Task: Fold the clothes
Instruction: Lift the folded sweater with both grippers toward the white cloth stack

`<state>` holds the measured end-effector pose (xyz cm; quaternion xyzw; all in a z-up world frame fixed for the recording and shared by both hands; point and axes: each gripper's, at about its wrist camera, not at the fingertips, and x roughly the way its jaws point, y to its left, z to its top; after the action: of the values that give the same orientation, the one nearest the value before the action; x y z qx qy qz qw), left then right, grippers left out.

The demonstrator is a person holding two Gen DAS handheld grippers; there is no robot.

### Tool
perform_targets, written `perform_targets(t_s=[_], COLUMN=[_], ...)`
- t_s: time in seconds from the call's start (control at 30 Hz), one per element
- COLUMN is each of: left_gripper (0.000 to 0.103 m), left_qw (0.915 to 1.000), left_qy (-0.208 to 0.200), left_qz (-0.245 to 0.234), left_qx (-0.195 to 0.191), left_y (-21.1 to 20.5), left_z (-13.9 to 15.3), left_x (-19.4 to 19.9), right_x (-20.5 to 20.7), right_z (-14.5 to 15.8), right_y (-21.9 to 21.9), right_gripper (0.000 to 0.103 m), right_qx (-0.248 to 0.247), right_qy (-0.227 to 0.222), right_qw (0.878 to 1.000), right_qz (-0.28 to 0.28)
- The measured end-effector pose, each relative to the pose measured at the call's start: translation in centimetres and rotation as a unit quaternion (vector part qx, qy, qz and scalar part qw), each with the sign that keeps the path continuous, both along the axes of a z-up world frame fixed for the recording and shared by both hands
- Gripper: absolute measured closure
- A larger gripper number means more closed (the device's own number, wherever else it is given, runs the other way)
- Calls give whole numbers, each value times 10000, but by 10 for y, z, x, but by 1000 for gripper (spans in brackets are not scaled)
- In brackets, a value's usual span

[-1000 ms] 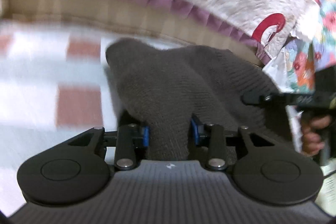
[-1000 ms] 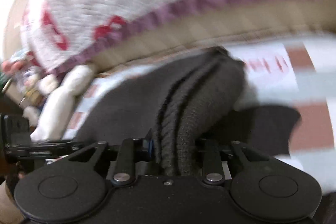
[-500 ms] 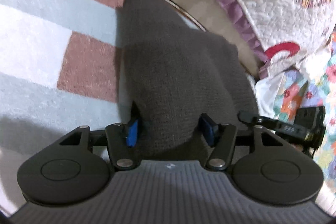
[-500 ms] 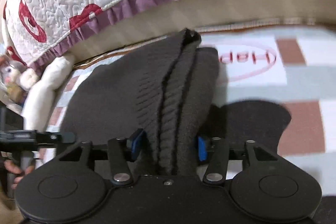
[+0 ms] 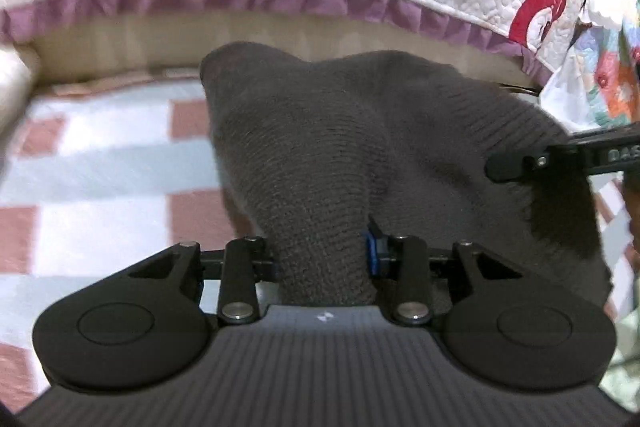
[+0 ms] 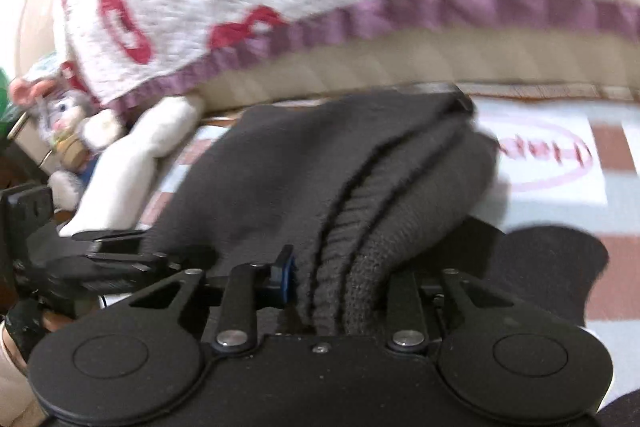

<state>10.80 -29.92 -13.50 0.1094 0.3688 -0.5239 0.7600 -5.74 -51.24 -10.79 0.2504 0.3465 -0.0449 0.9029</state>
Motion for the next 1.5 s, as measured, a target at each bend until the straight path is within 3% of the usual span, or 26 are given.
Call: perform_targets(t_s=[0.13, 0.23, 0.53, 0.7, 0.87, 1.1, 1.37, 1.4, 1.5], left_gripper=[69, 69, 69, 69, 69, 69, 69, 69, 68], left_qw=[9991, 9973, 9926, 9867, 9817, 9766, 9580, 9566, 9541], left_qy=[12, -36, -541, -567, -799, -786, -1077, -1010, -880], left_qz=[351, 581, 943, 1423, 1717, 1986, 2602, 2683, 2791], left_qx=[-256, -443, -533, -547, -200, 249, 542, 530, 636], left_y=[30, 56, 121, 151, 171, 200, 228, 234, 254], left_z=[19, 31, 63, 89, 114, 130, 139, 141, 140], left_x=[11, 14, -7, 8, 33, 90, 180, 195, 245], right_x=[1, -3, 6, 14, 38, 96, 195, 210, 253], right_z=[26, 39, 77, 95, 107, 118, 123, 122, 118], right_y=[38, 55, 122, 147, 164, 202, 250, 254, 247], right_gripper=[72, 72, 73, 73, 73, 73, 74, 74, 73], right_qx=[-397, -408, -1244, -1142, -726, -943, -1331, -1315, -632], right_qy=[-174, -379, -634, -883, -1223, -1291, -1553, -1566, -1655], right_qw=[9989, 9982, 9884, 9847, 9841, 9783, 9582, 9567, 9613], right_qz=[177, 236, 589, 972, 1064, 1319, 2000, 2074, 2111])
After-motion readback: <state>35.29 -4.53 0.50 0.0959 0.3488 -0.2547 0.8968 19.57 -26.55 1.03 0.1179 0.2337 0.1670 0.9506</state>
